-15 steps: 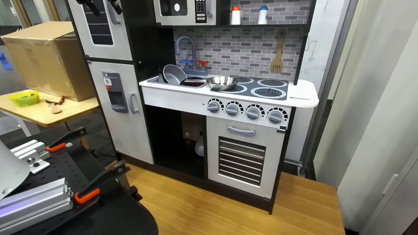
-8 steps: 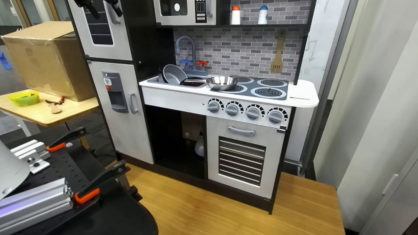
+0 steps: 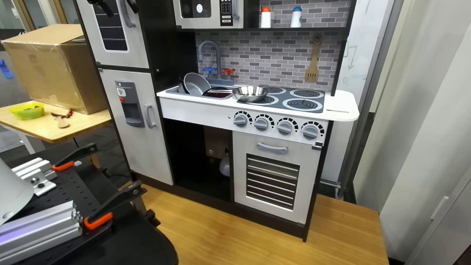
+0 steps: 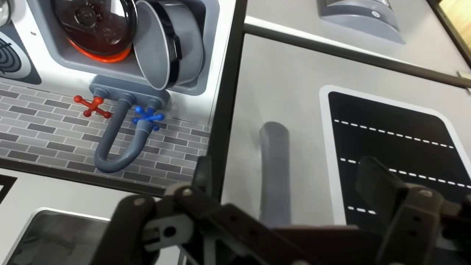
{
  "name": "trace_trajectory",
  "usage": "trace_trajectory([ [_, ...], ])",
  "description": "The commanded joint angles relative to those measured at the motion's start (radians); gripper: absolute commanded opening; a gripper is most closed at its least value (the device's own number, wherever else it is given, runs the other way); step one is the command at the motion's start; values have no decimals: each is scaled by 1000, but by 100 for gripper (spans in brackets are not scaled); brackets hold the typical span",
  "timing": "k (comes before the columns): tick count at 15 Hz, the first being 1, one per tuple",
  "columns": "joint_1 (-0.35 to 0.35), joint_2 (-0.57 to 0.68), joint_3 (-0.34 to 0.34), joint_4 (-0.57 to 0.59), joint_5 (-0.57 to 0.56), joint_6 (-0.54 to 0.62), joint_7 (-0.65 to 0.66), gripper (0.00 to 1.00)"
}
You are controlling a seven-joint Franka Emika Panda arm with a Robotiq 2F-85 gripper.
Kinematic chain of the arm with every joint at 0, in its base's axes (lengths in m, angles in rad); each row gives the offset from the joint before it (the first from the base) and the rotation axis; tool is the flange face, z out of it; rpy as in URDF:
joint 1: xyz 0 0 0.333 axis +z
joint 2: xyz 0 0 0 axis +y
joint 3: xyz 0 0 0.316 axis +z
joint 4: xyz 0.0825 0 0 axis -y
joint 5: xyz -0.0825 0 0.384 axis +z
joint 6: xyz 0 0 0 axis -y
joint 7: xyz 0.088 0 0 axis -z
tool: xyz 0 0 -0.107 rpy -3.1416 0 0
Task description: Open the top door of the fridge
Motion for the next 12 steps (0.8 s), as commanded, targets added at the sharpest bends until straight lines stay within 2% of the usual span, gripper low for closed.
trace_trajectory([
  [1,2,42,-13,30,-13,0,-32,100],
  [5,2,65,-14,41,-5,-10,-29,100],
  [6,7,71,-18,46,0,-14,-32,89],
  [7,6,73,-19,48,0,-15,-32,74],
  [12,2,68,-25,47,-1,-25,-31,38],
])
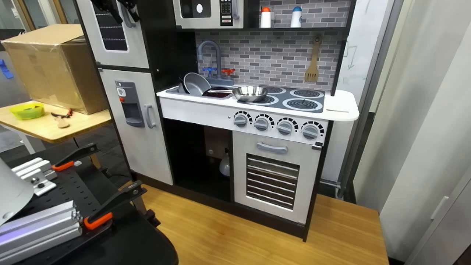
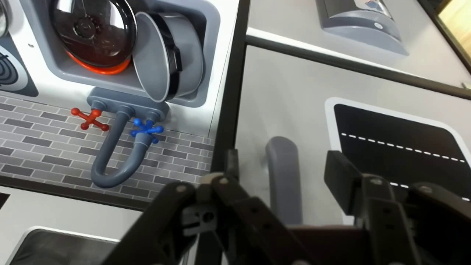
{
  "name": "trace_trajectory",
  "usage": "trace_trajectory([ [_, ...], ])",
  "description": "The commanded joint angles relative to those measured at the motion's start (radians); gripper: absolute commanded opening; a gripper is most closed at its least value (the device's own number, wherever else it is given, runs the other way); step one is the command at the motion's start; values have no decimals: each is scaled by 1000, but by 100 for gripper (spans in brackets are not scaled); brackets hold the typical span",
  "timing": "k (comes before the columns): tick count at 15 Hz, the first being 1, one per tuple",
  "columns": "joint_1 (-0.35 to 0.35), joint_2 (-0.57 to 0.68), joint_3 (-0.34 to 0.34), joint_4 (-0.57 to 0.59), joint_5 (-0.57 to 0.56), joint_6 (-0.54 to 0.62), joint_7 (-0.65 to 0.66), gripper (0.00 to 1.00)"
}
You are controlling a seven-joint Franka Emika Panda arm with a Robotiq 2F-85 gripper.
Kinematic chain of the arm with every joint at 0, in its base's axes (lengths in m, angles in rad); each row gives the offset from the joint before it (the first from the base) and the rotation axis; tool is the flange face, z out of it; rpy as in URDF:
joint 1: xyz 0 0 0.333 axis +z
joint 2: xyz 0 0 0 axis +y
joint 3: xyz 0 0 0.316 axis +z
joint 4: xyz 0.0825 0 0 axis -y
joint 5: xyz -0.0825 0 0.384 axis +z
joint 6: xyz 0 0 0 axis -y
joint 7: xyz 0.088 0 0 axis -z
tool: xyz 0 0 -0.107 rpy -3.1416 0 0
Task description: Open the top door of the fridge
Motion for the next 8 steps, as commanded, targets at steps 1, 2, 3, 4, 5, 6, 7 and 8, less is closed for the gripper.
trace_trajectory([
  [1,1,25,-13,29,-1,-10,-18,31],
  [2,2,23,-14,28,-1,-11,-18,23],
  [3,1,22,-14,28,-2,-10,-17,17],
  [4,1,21,-13,27,-2,-11,-16,10],
  [5,2,20,-13,28,-2,-11,-15,4],
  [6,6,19,-13,27,4,-12,-11,2],
  [7,6,17,-13,26,8,-13,-8,5],
  [8,6,15,-12,24,8,-14,-6,5],
])
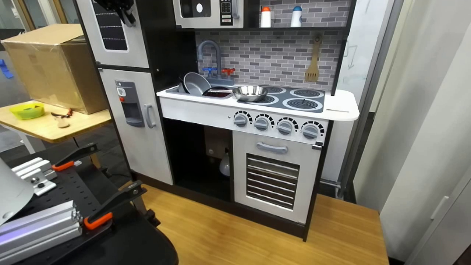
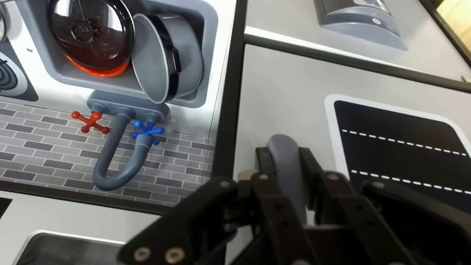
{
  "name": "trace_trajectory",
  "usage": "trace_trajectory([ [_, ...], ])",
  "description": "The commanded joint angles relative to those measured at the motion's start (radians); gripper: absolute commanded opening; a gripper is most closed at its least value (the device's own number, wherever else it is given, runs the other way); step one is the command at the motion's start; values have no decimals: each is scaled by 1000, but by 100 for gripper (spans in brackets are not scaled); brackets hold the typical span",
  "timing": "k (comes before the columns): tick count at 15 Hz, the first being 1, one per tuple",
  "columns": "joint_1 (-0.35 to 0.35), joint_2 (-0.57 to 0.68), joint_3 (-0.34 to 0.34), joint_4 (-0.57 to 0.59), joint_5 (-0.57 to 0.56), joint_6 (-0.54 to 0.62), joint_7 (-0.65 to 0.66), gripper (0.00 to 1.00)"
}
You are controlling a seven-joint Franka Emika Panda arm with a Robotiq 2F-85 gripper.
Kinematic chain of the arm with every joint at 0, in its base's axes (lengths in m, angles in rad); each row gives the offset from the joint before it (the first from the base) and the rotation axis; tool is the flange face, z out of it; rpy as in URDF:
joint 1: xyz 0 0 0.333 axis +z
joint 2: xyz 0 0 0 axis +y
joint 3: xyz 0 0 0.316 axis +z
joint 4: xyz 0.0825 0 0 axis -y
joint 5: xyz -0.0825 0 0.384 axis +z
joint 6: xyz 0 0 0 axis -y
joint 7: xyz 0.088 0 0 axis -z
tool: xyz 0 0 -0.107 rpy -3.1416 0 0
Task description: Open the top door of the fridge
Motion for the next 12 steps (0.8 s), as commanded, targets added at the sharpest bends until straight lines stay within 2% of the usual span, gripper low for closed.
trace_trajectory([
  [1,2,6,-3,17,-4,-14,-15,5],
  [6,0,-52,16,-28,-17,-24,-2,5],
  [10,27,-117,27,-76,3,-38,30,5],
  [12,36,-128,46,-58,2,-74,51,5],
])
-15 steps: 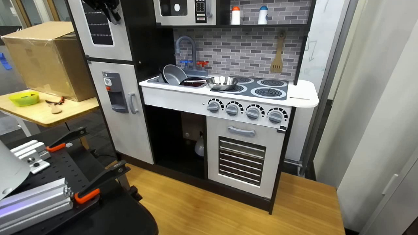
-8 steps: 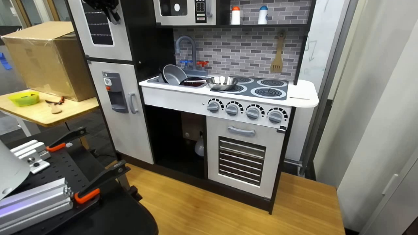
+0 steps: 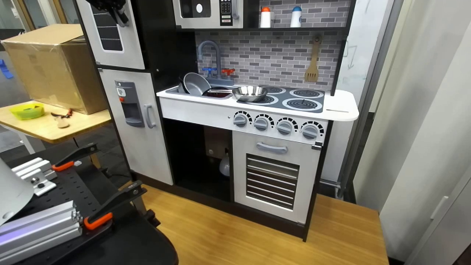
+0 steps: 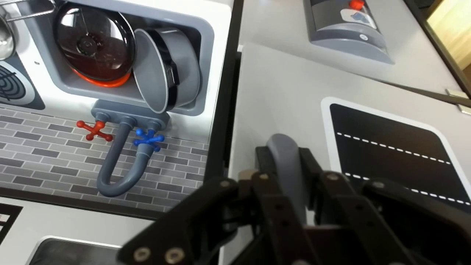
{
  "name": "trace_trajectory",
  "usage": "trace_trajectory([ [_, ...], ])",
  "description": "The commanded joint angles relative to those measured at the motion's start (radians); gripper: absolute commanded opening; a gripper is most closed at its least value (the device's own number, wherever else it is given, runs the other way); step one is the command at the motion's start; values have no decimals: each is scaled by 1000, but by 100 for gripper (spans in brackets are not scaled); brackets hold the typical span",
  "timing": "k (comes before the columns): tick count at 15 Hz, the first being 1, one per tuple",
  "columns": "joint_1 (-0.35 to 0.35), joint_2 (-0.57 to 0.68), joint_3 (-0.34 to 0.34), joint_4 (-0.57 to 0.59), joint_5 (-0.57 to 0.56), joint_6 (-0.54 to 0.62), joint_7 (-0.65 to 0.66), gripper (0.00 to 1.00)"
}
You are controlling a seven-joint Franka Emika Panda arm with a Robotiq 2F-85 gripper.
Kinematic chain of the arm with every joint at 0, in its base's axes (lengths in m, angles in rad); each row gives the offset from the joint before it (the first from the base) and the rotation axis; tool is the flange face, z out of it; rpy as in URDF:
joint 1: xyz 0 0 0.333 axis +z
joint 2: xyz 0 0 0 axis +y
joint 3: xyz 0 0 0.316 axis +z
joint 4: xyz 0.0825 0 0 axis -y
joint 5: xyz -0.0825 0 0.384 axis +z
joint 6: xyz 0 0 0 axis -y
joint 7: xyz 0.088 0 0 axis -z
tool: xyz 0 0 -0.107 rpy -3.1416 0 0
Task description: Open the top door of the fridge
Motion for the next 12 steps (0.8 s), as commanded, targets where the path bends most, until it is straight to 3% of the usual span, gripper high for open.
trace_trajectory([
  [1,23,-56,32,0,1,-72,19,5],
  [12,38,-216,143,-28,-2,-261,197,5],
])
